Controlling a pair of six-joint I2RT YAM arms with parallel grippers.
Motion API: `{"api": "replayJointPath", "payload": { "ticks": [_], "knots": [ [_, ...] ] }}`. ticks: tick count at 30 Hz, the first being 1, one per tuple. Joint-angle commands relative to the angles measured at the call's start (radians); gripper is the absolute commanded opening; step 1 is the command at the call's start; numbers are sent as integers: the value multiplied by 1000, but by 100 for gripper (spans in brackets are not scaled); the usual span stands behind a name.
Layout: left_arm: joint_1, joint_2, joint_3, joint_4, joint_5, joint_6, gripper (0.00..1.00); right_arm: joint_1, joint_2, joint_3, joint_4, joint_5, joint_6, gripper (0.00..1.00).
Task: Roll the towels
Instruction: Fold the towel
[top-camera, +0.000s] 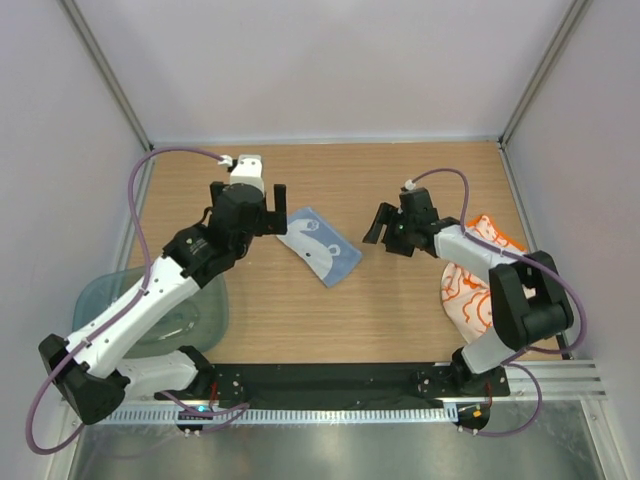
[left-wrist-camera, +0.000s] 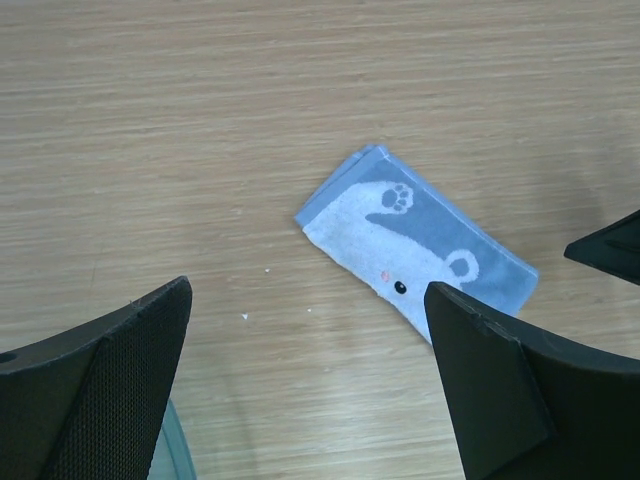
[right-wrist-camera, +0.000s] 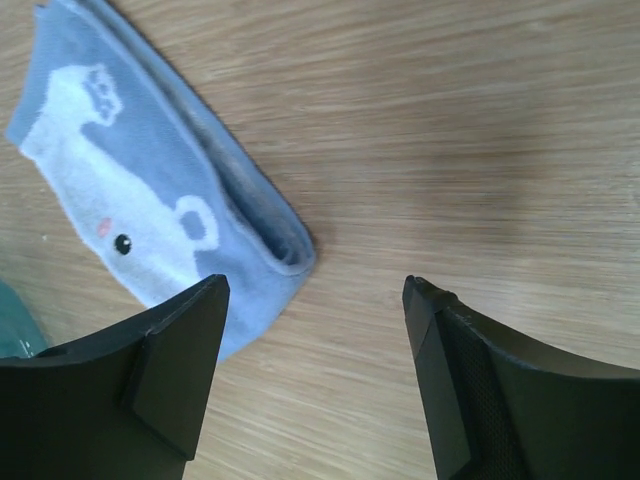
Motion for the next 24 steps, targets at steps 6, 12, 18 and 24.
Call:
{"api": "replayJointPath", "payload": {
  "ticks": [6, 12, 18, 24],
  "knots": [
    [36, -29, 33, -17, 2, -19, 100, -3, 123, 36, 83, -74, 61, 69],
    [44, -31, 30, -15, 7, -19, 100, 43, 170, 4, 162, -104, 84, 66],
    [47, -29, 28, -21, 5, -19, 100, 66, 210, 3, 185, -107, 94, 57],
    [50, -24, 26, -20, 2, -19, 100, 70, 221, -19, 199, -102, 101, 30]
  ]
}}
